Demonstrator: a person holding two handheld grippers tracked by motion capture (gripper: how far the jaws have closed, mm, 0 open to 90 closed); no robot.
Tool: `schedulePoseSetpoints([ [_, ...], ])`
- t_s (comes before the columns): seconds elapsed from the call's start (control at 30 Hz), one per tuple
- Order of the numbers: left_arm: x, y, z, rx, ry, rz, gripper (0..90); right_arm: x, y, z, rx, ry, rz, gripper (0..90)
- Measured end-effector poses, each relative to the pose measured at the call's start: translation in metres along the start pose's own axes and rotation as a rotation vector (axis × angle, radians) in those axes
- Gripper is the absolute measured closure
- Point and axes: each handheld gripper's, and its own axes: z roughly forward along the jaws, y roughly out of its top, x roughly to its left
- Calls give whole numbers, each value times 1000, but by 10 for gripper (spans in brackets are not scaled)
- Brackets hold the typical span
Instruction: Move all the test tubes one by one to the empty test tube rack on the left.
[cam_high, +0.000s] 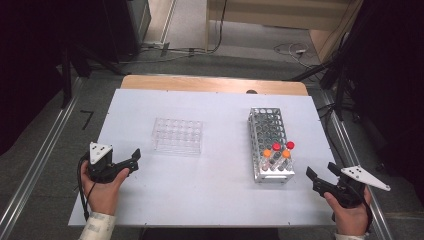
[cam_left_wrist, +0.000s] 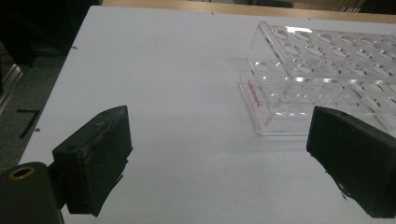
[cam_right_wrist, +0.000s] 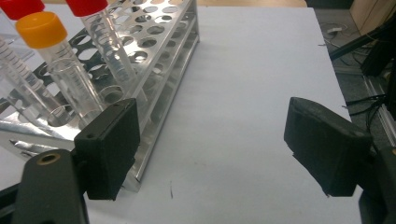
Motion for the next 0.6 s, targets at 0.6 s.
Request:
schedulePoseSetpoints([
  [0.6,-3,-1,0,17,1,6,72,3,0,-2,-2,8,-11,169],
])
